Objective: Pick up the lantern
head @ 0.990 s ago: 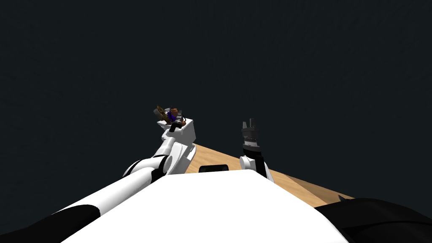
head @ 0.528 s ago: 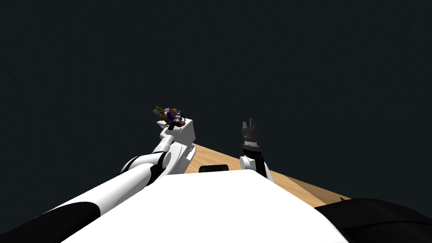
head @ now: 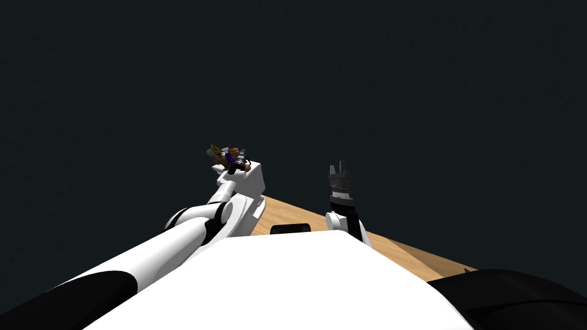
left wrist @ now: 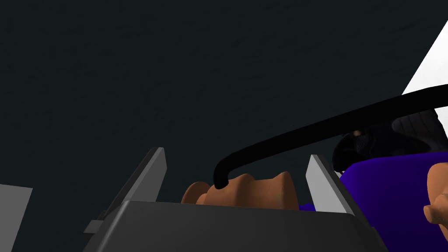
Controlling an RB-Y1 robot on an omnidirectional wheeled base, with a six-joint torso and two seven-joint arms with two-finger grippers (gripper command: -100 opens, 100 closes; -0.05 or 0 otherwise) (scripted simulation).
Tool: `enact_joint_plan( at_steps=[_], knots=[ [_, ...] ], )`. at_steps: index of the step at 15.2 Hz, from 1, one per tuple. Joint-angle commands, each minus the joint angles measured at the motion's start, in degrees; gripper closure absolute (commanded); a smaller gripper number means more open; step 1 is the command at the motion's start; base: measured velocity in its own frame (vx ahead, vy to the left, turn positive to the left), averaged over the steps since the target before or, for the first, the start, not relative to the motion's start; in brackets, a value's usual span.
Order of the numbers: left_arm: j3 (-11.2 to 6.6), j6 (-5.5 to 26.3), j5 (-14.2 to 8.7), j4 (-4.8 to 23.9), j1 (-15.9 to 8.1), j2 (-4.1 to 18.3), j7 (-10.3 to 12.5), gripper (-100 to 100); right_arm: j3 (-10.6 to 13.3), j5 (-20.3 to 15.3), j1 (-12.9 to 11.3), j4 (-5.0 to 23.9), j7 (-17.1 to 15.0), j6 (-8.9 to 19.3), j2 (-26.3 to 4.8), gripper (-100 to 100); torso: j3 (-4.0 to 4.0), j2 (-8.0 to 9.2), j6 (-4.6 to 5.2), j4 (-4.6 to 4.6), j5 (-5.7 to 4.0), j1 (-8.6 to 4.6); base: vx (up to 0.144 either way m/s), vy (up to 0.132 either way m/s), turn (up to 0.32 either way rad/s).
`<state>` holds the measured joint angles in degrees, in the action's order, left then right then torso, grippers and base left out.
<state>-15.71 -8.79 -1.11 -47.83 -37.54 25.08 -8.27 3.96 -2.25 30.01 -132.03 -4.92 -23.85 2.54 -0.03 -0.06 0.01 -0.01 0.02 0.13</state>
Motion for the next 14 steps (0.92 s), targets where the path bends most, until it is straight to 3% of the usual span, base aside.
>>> enact_joint_plan(
  at_steps=[1, 2, 3, 6, 7, 10, 11, 12, 14],
  knots=[
    [-0.45, 0.3, -0.8, -0.7, 0.1, -0.6, -2.9, -100, 0.0, 0.0, 0.0, 0.0, 0.0, 0.0, 0.0, 0, 0.0, 0.0, 0.0, 0.0, 0.0, 0.0, -0.003, 0.06, -0.027],
    [-0.45, 0.3, -0.8, -0.7, 0.1, -0.6, -3.0, -100, 0.0, 0.0, 0.0, 0.0, 0.0, 0.0, 0.0, 0, 0.01, 0.02, -0.02, 0.0, 0.02, 0.05, -0.002, 0.047, -0.004],
    [-2.01, 0.8, -3.1, -1.5, -0.5, -2.8, -5.0, -100, 0.0, 0.0, 0.0, 0.0, 0.0, 0.0, 0.0, 0, 0.02, 0.03, -0.03, 0.01, 0.02, 0.05, -0.009, 0.066, -0.009],
    [-2.01, 0.8, -3.1, -1.5, -0.5, -2.8, -8.1, -100, 0.0, 0.0, 0.0, 0.0, 0.0, 0.0, 0.0, 0, 0.03, 0.05, -0.01, 0.02, 0.04, 0.14, -0.006, 0.065, -0.016],
    [-3.57, 1.3, -5.4, -2.4, -1.1, -5.0, -9.5, -100, 0.0, 0.0, 0.0, 0.0, 0.0, 0.0, 0.0, 0, 0.03, 0.04, -0.01, 0.02, 0.03, 0.07, -0.004, 0.054, -0.013],
    [-3.57, 1.3, -5.4, -2.4, -1.1, -5.0, -13.0, -100, 0.0, 0.0, 0.0, 0.0, 0.0, 0.0, 0.0, 0, 0.03, 0.03, 0.0, 0.02, 0.02, 0.08, -0.004, 0.054, -0.016],
    [-3.57, 1.3, -5.4, -2.4, -1.1, -5.0, -13.1, -100, 0.0, 0.0, 0.0, 0.0, 0.0, 0.0, 0.0, 0, 0.02, 0.02, 0.0, 0.02, 0.01, 0.02, 0.001, 0.017, 0.003],
    [-5.13, 1.8, -7.7, -3.2, -1.7, -7.2, -15.1, -100, 0.0, 0.0, 0.0, 0.0, 0.0, 0.0, 0.0, 0, 0.02, 0.01, 0.0, 0.02, 0.0, -0.04, -0.007, 0.047, -0.007],
    [-5.13, 1.8, -7.7, -3.2, -1.7, -7.2, -17.4, -100, 0.0, 0.0, 0.0, 0.0, 0.0, 0.0, 0.0, 0, 0.03, 0.04, 0.02, 0.02, 0.01, 0.06, -0.008, 0.066, -0.027]
  ],
)
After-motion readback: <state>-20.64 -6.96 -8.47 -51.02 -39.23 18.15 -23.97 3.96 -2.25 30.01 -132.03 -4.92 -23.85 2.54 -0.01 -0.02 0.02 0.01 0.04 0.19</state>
